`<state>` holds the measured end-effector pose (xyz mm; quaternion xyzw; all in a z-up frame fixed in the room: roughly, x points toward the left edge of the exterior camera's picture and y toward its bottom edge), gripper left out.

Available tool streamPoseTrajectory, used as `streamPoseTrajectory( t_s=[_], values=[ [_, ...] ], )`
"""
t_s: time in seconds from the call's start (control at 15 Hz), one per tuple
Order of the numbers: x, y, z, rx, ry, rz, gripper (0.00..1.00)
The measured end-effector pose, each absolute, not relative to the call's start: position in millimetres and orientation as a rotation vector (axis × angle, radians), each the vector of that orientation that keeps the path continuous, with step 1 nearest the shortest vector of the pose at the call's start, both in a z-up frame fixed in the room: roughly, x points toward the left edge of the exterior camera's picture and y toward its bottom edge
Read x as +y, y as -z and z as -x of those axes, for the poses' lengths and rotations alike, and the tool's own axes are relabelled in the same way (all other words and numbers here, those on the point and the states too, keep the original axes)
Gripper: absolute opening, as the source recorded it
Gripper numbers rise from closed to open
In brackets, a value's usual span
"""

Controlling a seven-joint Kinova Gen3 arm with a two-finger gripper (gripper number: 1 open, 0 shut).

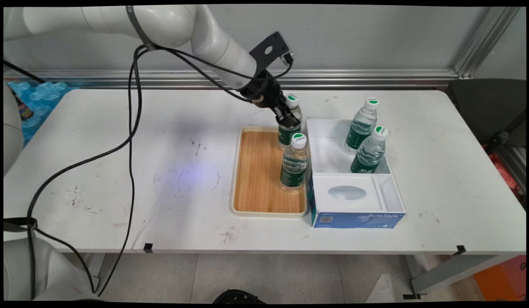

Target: Place the picked object on the tray

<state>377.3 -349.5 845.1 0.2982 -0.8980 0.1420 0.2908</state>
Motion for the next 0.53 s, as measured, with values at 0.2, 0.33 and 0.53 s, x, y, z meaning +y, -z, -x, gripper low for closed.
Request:
streamPoseTrajectory(
  t_s=[0.2,0.33,0.53],
  values=[
    [-350.6,-839.3,-375.9,-2.397,-0.375,-0.786,0.00],
    [-350.9,-836.8,-375.1,-2.397,-0.373,-0.780,1.00],
    [-350.9,-834.6,-374.5,-2.399,-0.371,-0.776,1.00]
  ],
)
